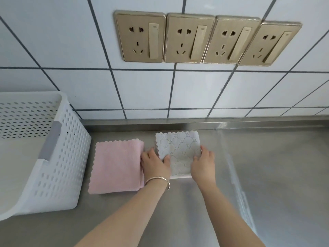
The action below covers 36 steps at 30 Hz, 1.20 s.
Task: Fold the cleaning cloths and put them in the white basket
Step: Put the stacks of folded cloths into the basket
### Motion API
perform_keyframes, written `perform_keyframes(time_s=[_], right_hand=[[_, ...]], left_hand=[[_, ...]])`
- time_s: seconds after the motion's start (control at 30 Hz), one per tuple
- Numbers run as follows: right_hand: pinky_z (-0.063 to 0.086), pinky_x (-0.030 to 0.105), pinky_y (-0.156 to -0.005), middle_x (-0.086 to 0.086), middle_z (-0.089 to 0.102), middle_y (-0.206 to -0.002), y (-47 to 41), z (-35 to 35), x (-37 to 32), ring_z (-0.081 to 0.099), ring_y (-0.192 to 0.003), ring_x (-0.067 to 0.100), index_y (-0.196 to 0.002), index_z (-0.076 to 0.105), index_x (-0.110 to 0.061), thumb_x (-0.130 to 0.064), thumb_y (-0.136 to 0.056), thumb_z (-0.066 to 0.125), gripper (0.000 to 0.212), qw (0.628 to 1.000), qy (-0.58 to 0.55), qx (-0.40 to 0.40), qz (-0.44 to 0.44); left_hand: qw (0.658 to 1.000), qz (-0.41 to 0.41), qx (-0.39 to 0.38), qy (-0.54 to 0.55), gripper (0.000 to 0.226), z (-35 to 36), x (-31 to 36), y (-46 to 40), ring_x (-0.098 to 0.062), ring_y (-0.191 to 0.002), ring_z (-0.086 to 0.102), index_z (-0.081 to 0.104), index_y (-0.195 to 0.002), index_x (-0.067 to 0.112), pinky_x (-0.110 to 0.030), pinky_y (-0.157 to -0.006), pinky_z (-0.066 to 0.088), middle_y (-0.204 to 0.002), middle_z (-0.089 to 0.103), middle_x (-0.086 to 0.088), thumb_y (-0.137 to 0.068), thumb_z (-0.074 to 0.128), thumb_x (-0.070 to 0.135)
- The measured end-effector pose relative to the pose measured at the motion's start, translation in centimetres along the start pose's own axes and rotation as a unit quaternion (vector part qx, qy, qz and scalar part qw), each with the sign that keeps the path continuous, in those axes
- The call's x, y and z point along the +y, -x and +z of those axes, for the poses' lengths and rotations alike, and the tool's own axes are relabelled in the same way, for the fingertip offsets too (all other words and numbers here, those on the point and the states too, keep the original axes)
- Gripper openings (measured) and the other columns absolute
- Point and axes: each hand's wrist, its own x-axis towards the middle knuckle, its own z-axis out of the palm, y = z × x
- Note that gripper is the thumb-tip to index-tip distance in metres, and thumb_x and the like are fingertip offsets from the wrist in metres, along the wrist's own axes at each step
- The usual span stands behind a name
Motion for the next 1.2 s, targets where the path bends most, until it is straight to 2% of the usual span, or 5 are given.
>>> perform_keyframes(time_s=[0.57, 0.7, 0.87, 1.07, 1.2], right_hand=[[0.033, 0.036, -0.107, 0.013, 0.045, -0.140, 1.5, -4.5, -2.1, 0.044, -0.127, 0.028, -0.135, 0.043, -0.005, -0.054, -0.094, 0.032, 0.065, 0.973, -0.102, -0.162, 0.126], [0.034, 0.035, -0.099, 0.015, 0.052, -0.131, 6.2, -7.0, -6.0, 0.046, -0.122, 0.029, -0.131, 0.049, -0.005, -0.051, -0.096, 0.025, 0.062, 0.989, -0.071, -0.128, 0.002], [0.038, 0.032, -0.089, 0.006, 0.055, -0.105, 12.5, -6.7, -12.4, 0.051, -0.102, 0.023, -0.105, 0.057, -0.012, -0.048, -0.097, 0.028, 0.047, 0.983, -0.099, -0.101, -0.119], [0.049, 0.033, -0.074, 0.001, 0.064, -0.087, 19.3, 0.6, -23.4, 0.061, -0.081, 0.022, -0.078, 0.059, -0.017, -0.045, -0.095, 0.039, 0.039, 0.955, -0.176, -0.174, -0.166], [0.050, 0.041, -0.089, 0.007, 0.066, -0.104, 21.1, 8.6, -29.7, 0.063, -0.093, 0.029, -0.098, 0.062, -0.016, -0.049, -0.090, 0.042, 0.040, 0.942, -0.182, -0.246, -0.139]], left_hand=[[0.957, -0.146, -0.210, 0.140, 0.065, -4.1, 3.7, 1.7, -0.027, -0.107, 0.054, 0.048, -0.125, 0.002, -0.029, -0.092, 0.038, -0.125, 0.055, -0.011, -0.077, 0.062, 0.043], [0.962, -0.088, -0.176, 0.189, 0.096, -9.1, 3.7, 3.8, -0.026, -0.107, 0.058, 0.051, -0.124, 0.012, -0.040, -0.099, 0.042, -0.118, 0.061, -0.006, -0.042, 0.057, 0.062], [0.969, -0.013, -0.078, 0.233, 0.067, -20.2, 4.0, 8.0, -0.021, -0.127, 0.040, 0.033, -0.141, 0.016, -0.033, -0.103, 0.028, -0.136, 0.043, -0.006, -0.090, 0.028, 0.060], [0.976, 0.058, 0.082, 0.195, 0.062, -34.4, -2.5, 5.8, -0.020, -0.136, 0.032, 0.034, -0.140, 0.019, -0.032, -0.107, 0.024, -0.149, 0.034, -0.003, -0.094, 0.011, 0.054], [0.982, 0.033, 0.138, 0.126, 0.056, -41.5, -7.5, 0.7, -0.027, -0.126, 0.041, 0.041, -0.133, 0.015, -0.031, -0.088, 0.029, -0.138, 0.045, -0.011, -0.096, 0.015, 0.049]])
